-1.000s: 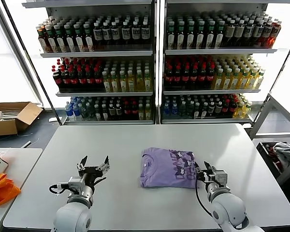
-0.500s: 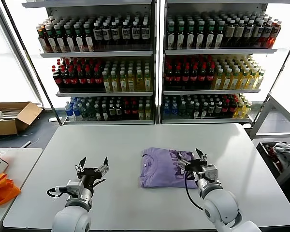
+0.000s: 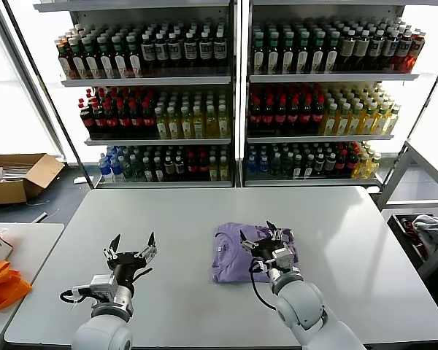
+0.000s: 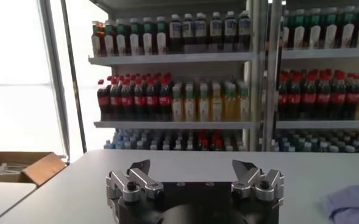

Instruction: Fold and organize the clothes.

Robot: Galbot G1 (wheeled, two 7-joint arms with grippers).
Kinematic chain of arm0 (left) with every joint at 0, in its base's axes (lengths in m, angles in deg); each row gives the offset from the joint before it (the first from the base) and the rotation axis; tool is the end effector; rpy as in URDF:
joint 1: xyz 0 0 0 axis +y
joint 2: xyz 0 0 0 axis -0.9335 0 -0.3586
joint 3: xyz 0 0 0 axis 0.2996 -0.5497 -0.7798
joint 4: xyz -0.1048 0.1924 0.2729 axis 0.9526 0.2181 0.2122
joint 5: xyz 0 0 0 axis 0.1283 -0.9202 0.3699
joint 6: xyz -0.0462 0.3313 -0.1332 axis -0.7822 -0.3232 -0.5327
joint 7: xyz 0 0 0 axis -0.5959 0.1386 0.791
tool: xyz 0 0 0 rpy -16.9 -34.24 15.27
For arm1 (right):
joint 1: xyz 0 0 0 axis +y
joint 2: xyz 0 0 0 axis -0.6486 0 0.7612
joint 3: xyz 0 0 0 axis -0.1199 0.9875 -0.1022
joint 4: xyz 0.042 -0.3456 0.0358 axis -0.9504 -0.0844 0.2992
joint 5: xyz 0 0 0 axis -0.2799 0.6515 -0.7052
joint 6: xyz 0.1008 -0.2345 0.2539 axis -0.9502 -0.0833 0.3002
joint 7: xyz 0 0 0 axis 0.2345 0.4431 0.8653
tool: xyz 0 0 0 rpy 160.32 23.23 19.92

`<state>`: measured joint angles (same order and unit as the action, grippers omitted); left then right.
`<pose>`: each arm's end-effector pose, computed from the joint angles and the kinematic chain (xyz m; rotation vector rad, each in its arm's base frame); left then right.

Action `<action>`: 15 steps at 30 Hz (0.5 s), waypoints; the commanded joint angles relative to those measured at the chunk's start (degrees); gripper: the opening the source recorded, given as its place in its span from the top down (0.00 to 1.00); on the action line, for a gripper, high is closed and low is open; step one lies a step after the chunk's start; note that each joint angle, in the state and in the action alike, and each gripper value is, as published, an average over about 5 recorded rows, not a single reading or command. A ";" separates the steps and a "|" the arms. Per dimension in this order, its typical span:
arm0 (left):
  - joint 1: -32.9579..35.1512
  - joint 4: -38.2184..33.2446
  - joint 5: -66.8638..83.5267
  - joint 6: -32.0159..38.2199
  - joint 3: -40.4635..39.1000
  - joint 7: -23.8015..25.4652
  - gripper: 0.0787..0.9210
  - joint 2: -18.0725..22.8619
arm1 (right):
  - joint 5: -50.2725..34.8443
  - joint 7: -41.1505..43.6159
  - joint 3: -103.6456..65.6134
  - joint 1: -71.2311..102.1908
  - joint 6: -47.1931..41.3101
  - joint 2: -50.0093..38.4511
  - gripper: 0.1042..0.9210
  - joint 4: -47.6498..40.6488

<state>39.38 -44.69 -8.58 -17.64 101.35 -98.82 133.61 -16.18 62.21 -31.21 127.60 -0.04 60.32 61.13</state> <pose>0.2418 0.0185 -0.2604 0.1220 -2.9171 -0.0244 0.3296 0.0506 -0.2929 0.3850 -2.8452 0.2407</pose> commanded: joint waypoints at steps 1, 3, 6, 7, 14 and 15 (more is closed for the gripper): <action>0.73 -0.42 0.13 0.75 0.77 -0.23 0.12 0.04 | 4.74 0.58 2.40 -2.50 4.08 3.48 0.12 -8.06; 0.86 -0.45 0.18 0.56 0.79 -0.16 0.12 0.00 | 4.98 0.32 2.24 -2.59 4.16 3.74 0.12 -8.70; 0.98 -0.42 0.31 0.30 0.75 -0.13 0.12 0.00 | 5.02 -0.16 2.08 -2.59 4.04 4.06 0.12 -9.53; 1.00 -0.40 0.36 0.20 0.73 -0.13 0.12 -0.01 | 5.01 -0.29 2.07 -2.54 3.96 4.16 0.12 -9.75; 1.14 -0.41 0.68 -0.41 0.67 -0.13 0.12 -0.16 | 3.89 -1.08 2.45 -2.40 2.19 4.72 0.12 -10.54; 1.18 -0.43 0.72 -0.45 0.70 -0.12 0.12 -0.20 | 3.77 -1.14 2.44 -2.41 2.11 4.83 0.12 -10.71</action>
<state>40.40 -44.97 -7.94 -18.09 101.87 -98.84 133.45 -12.73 61.37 -29.38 125.78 2.29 64.10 53.07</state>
